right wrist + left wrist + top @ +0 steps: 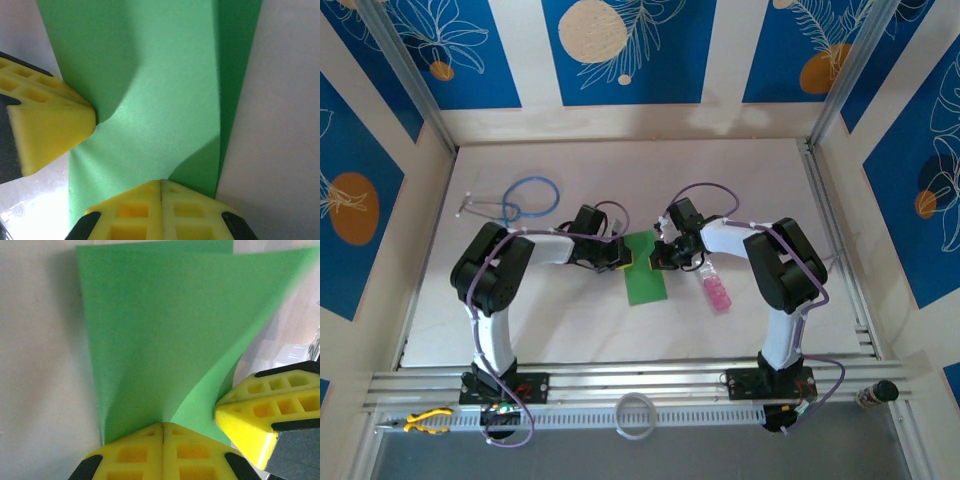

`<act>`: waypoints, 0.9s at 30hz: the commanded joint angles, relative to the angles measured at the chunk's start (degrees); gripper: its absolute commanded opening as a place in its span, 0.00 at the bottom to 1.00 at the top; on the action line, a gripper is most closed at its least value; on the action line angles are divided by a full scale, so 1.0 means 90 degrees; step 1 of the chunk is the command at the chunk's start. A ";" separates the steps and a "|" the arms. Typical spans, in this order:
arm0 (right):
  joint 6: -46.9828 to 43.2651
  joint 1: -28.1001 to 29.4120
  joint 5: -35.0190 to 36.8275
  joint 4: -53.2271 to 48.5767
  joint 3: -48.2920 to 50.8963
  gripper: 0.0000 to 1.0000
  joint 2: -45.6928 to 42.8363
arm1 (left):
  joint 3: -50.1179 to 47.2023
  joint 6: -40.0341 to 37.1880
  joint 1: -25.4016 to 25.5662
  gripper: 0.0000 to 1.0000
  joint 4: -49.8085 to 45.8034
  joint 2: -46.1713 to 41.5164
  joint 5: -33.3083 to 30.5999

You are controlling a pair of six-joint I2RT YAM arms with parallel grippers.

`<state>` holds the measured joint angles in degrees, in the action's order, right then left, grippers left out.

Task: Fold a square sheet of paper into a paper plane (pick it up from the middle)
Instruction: First fold the square sheet of paper in half at the center of the table.

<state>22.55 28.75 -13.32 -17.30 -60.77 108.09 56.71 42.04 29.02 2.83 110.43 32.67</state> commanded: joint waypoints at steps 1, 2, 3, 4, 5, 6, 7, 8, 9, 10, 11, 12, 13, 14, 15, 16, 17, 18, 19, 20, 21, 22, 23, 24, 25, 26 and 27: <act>-0.0083 -0.0009 0.0640 -0.0883 0.0248 0.00 0.0441 | -0.0244 -0.0011 -0.0051 0.04 -0.0079 0.0327 -0.0176; -0.0080 -0.0006 0.0633 -0.0894 0.0249 0.00 0.0436 | -0.0260 0.0013 -0.0053 0.04 -0.0072 0.0319 -0.0148; -0.0076 -0.0004 0.0631 -0.0889 0.0249 0.00 0.0429 | -0.0249 0.0034 -0.0057 0.04 -0.0079 0.0286 -0.0130; -0.0083 -0.0001 0.0631 -0.0885 0.0249 0.00 0.0425 | -0.0213 0.0034 -0.0062 0.04 -0.0155 0.0244 -0.0138; -0.0073 -0.0007 0.0640 -0.0882 0.0254 0.00 0.0424 | -0.0133 0.0010 -0.0068 0.04 -0.0285 0.0181 -0.0149; -0.0073 -0.0013 0.0640 -0.0882 0.0251 0.00 0.0426 | -0.0037 -0.0009 -0.0077 0.04 -0.0409 0.0113 -0.0148; -0.0073 -0.0007 0.0640 -0.0880 0.0249 0.00 0.0419 | 0.0073 -0.0025 -0.0088 0.04 -0.0522 0.0045 -0.0150; -0.0071 -0.0002 0.0640 -0.0881 0.0258 0.00 0.0416 | 0.0175 -0.0038 -0.0098 0.04 -0.0611 -0.0009 -0.0140; -0.0071 -0.0008 0.0640 -0.0878 0.0258 0.00 0.0417 | 0.0295 -0.0059 -0.0106 0.04 -0.0702 -0.0051 -0.0119; -0.0073 -0.0008 0.0640 -0.0880 0.0267 0.00 0.0417 | 0.0420 -0.0095 -0.0118 0.05 -0.0782 -0.0070 -0.0078; -0.0073 -0.0011 0.0643 -0.0877 0.0266 0.00 0.0419 | 0.0534 -0.0122 -0.0135 0.05 -0.0830 -0.0064 -0.0035; -0.0069 -0.0011 0.0644 -0.0868 0.0268 0.00 0.0414 | 0.0652 -0.0159 -0.0147 0.05 -0.0887 -0.0027 0.0016; -0.0072 -0.0007 0.0647 -0.0870 0.0266 0.00 0.0411 | 0.0757 -0.0202 -0.0157 0.05 -0.0952 0.0021 0.0042; -0.0073 -0.0005 0.0649 -0.0870 0.0268 0.00 0.0409 | 0.0828 -0.0221 -0.0168 0.05 -0.0994 0.0067 0.0049; -0.0060 -0.0004 0.0645 -0.0866 0.0278 0.00 0.0411 | 0.0900 -0.0238 -0.0173 0.05 -0.1017 0.0124 0.0052; -0.0062 -0.0010 0.0650 -0.0871 0.0278 0.00 0.0407 | 0.0943 -0.0257 -0.0177 0.06 -0.0996 0.0193 0.0059; -0.0055 0.0003 0.0639 -0.0865 0.0287 0.00 0.0410 | 0.0965 -0.0257 -0.0177 0.05 -0.0985 0.0249 0.0062; -0.0061 -0.0004 0.0645 -0.0861 0.0288 0.00 0.0411 | 0.1001 -0.0270 -0.0190 0.06 -0.0974 0.0324 0.0071; -0.0058 -0.0001 0.0640 -0.0861 0.0293 0.00 0.0407 | 0.1036 -0.0280 -0.0195 0.06 -0.0974 0.0400 0.0059; -0.0061 -0.0001 0.0631 -0.0860 0.0297 0.00 0.0405 | 0.1056 -0.0311 -0.0202 0.06 -0.1016 0.0470 0.0030; -0.0062 -0.0001 0.0618 -0.0855 0.0297 0.00 0.0411 | 0.1089 -0.0348 -0.0214 0.06 -0.1060 0.0524 -0.0020; -0.0061 -0.0001 0.0618 -0.0854 0.0298 0.00 0.0410 | 0.1092 -0.0386 -0.0226 0.05 -0.1082 0.0576 -0.0060; -0.0064 -0.0001 0.0620 -0.0858 0.0298 0.00 0.0411 | 0.1092 -0.0404 -0.0244 0.05 -0.1113 0.0595 -0.0110; -0.0073 -0.0001 0.0612 -0.0868 0.0290 0.00 0.0411 | 0.1077 -0.0432 -0.0266 0.05 -0.1120 0.0610 -0.0152; -0.0073 0.0002 0.0618 -0.0871 0.0288 0.00 0.0409 | 0.1064 -0.0438 -0.0283 0.05 -0.1125 0.0642 -0.0180; -0.0073 -0.0001 0.0618 -0.0869 0.0288 0.00 0.0420 | 0.1044 -0.0440 -0.0304 0.05 -0.1108 0.0656 -0.0186; -0.0072 -0.0001 0.0618 -0.0871 0.0288 0.00 0.0420 | 0.1034 -0.0433 -0.0326 0.05 -0.1091 0.0686 -0.0187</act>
<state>22.55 28.75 -13.34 -17.30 -60.75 108.12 65.89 39.90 27.11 -4.58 115.15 32.80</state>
